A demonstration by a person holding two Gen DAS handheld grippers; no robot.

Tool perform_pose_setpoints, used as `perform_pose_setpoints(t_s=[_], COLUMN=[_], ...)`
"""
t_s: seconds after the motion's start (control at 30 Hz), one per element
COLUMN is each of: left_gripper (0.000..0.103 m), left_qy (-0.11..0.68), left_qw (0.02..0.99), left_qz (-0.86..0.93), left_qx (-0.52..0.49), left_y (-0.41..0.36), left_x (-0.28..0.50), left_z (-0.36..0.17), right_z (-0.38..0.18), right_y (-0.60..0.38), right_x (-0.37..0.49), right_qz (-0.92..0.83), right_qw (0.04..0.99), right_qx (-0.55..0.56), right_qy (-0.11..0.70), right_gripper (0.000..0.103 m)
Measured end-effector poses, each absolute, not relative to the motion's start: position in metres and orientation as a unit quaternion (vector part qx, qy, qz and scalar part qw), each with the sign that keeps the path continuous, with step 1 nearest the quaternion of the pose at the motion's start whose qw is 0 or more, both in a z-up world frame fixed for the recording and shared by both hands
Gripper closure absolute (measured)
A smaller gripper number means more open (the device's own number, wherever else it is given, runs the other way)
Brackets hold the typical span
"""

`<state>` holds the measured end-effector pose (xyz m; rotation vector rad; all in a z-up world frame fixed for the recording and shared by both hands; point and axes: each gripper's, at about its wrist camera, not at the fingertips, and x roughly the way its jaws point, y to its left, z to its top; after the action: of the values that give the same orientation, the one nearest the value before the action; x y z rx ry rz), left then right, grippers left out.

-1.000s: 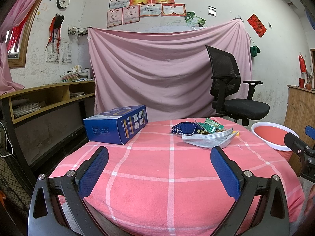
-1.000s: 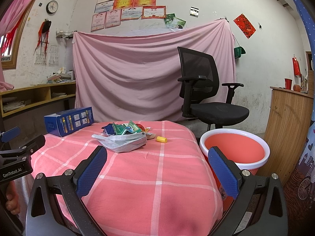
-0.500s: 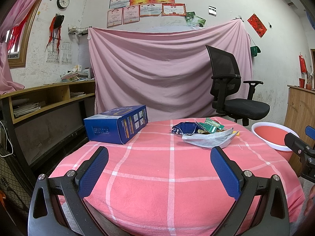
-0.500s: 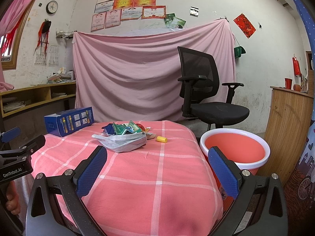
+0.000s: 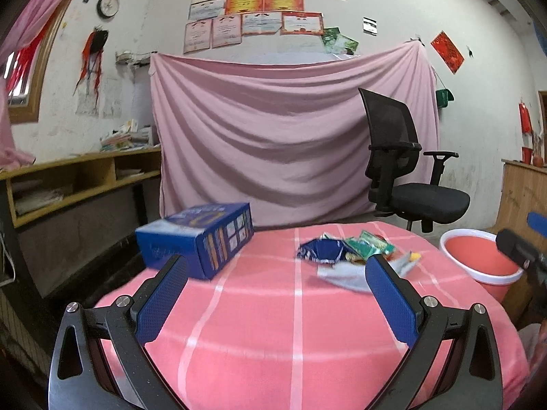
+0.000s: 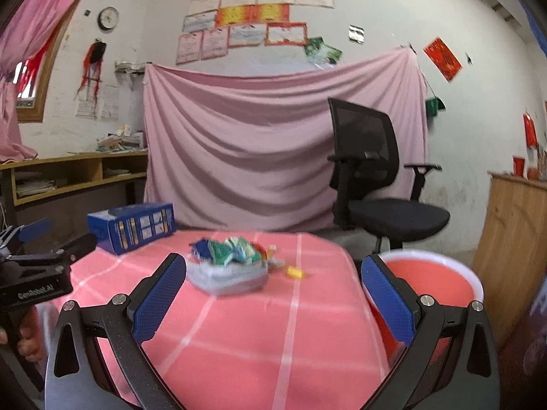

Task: Collect trash
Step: 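Grasp the white mask with the left tool while the right tool grasps the yellow cylinder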

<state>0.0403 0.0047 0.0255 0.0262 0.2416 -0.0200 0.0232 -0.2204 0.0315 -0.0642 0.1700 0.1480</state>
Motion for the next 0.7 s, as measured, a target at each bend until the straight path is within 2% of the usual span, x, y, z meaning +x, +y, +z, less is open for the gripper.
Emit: perform_pose_setpoints(t_s=[0.23,0.53,0.6,0.67,0.7], left_gripper=[0.002,0.005,0.015,0.024,0.030], left_qy=[0.148,0.283,0.307,0.332,0.348], left_qw=[0.989,0.958,0.950,0.941,0.934], left_qz=[-0.011,-0.020,-0.026,-0.039,-0.048], left_qx=[-0.006,-0.040,-0.047,-0.057,-0.063], left_y=[-0.005,-0.021,-0.023,-0.026,-0.028], left_x=[0.098,0.156,0.165,0.172,0.176], left_z=[0.032,0.011,0.007,0.002,-0.001], right_z=[0.039,0.022,0.011,0.003,-0.001], right_y=[-0.232,-0.257,-0.261,-0.264,-0.265], right_x=[0.076,0.137,0.149,0.160,0.166], right_qz=[0.061,0.055,0.064,0.074,0.084], right_qw=[0.993,0.981,0.974,0.967,0.961], right_qx=[-0.047,-0.059,-0.062,-0.063,-0.059], right_qy=[0.095,0.176,0.206,0.237,0.255], right_gripper=[0.000,0.000,0.002,0.017,0.020])
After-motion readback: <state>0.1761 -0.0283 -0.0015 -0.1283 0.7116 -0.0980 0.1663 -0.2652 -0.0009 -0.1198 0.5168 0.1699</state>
